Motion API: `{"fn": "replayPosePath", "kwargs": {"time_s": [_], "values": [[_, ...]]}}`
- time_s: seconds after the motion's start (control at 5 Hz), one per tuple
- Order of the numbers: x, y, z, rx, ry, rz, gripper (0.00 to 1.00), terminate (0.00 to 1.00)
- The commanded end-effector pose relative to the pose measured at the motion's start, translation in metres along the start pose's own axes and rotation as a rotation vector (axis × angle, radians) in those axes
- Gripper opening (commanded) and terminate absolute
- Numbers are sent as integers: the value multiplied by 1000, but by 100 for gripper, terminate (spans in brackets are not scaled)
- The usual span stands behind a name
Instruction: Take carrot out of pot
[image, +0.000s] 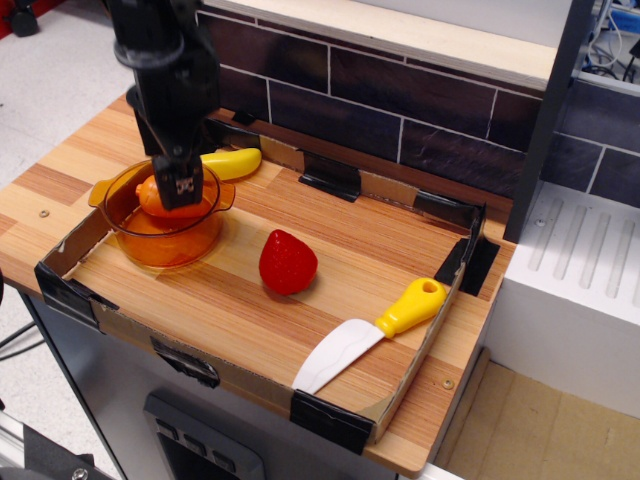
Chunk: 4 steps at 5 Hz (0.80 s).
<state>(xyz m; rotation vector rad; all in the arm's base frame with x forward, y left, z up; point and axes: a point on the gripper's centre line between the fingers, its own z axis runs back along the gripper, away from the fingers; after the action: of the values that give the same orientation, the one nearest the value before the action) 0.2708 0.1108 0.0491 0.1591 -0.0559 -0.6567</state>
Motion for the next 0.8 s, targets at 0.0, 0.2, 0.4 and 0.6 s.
{"fn": "replayPosePath", "kwargs": {"time_s": [0.0,0.2,0.4,0.6], "values": [[4,10,-8,5,21,-9,100,0],[2,9,-15,2,39,-4,100,0],[3,11,-21,7,57,8,100,0],[3,10,-28,9,72,15,100,0]]}}
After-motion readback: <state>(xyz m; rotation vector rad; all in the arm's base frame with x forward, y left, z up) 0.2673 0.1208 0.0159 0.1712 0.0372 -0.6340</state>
